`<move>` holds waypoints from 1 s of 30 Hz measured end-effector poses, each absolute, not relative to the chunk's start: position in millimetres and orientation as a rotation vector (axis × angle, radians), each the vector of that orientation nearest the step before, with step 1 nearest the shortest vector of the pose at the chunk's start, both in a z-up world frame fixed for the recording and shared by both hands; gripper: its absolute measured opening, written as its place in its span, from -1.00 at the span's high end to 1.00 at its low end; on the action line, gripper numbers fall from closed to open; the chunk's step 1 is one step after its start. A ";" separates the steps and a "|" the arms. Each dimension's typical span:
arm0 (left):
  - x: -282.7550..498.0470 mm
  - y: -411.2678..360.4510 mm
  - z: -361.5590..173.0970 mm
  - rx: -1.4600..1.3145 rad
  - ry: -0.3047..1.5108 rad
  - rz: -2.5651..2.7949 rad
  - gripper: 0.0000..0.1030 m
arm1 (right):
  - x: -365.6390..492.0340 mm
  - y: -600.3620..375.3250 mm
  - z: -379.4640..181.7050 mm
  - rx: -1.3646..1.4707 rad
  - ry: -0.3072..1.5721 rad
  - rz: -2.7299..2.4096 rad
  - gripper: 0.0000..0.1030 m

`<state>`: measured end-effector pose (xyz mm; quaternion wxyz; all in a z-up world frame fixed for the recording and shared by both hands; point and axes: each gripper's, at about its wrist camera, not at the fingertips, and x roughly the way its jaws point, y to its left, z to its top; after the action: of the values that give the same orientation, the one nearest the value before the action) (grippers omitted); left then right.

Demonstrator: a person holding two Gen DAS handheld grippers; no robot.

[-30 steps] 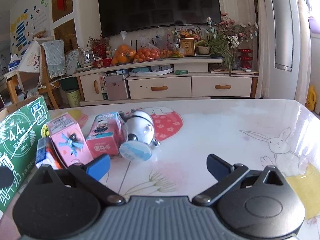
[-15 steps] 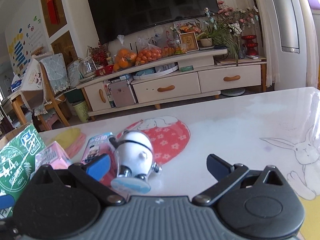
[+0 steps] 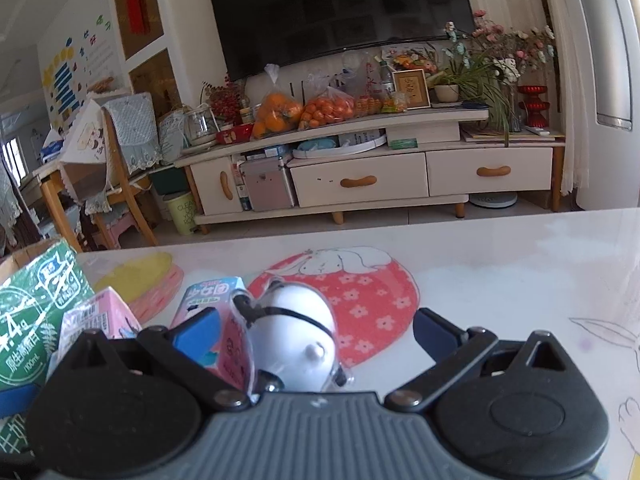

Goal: Organize rigid objects
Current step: 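Close the right gripper on the white round toy figure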

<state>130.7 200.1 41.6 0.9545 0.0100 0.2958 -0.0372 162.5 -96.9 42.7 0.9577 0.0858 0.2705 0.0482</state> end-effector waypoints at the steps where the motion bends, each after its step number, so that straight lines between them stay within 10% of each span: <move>1: 130.1 200.1 41.9 0.022 0.600 -0.076 -1.00 | 164.5 -94.9 42.3 0.165 0.556 0.099 -0.89; 11: 130.8 199.8 41.8 0.014 0.610 -0.112 -0.72 | 168.0 -97.4 40.0 0.191 0.584 0.146 -0.10; 30: 127.3 195.2 39.4 0.049 0.623 -0.123 0.02 | 158.2 -90.4 41.5 0.147 0.585 0.150 -0.05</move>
<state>127.3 195.2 39.4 0.9497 0.0239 0.3064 -0.0607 158.2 -90.4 41.5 0.9520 0.0723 0.2880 0.0737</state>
